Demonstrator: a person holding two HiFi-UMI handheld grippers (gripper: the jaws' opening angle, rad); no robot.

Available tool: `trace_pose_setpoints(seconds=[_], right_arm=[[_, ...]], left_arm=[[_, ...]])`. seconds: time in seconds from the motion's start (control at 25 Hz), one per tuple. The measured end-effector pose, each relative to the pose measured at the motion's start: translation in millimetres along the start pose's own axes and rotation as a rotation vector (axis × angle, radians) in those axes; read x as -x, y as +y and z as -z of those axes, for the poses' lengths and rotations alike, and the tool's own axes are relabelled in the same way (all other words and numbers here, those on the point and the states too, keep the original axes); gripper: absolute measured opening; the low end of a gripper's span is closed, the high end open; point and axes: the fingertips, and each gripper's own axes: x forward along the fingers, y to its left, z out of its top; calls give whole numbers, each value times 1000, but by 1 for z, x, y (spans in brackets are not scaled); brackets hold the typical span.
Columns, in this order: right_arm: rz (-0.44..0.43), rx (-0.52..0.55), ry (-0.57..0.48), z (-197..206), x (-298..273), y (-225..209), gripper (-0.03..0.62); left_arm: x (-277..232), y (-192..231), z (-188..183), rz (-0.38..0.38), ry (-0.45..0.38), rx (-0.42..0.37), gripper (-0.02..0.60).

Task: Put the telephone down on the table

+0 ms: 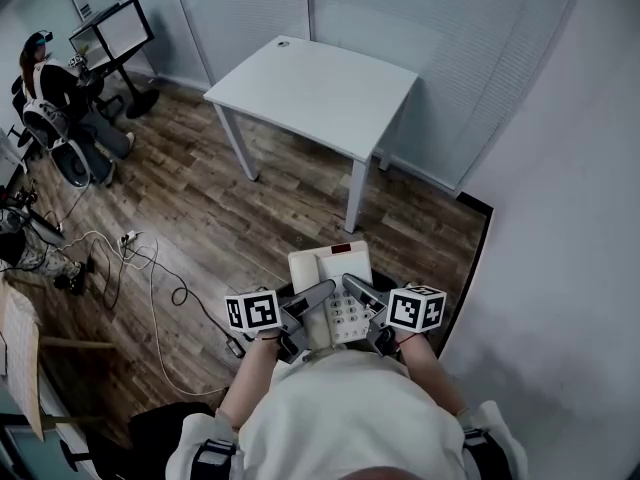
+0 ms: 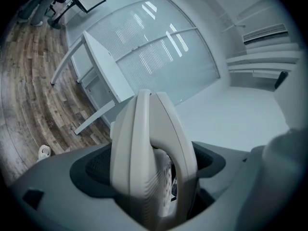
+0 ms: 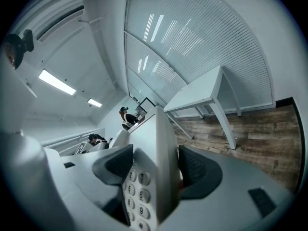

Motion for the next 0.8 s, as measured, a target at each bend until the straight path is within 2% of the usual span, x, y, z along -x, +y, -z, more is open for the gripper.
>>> trace_pose_setpoints(seconds=[0.32, 0.52, 0.8], right_arm=[[-1, 23, -5, -2, -14, -10, 308], [7, 33, 10, -62, -69, -18, 308], [19, 47, 3, -107, -108, -24, 308]], left_arm=[[-6, 16, -6, 7, -9, -8, 448], [-28, 38, -81, 8, -14, 8, 448], [-45, 51, -137, 21, -11, 5, 448]])
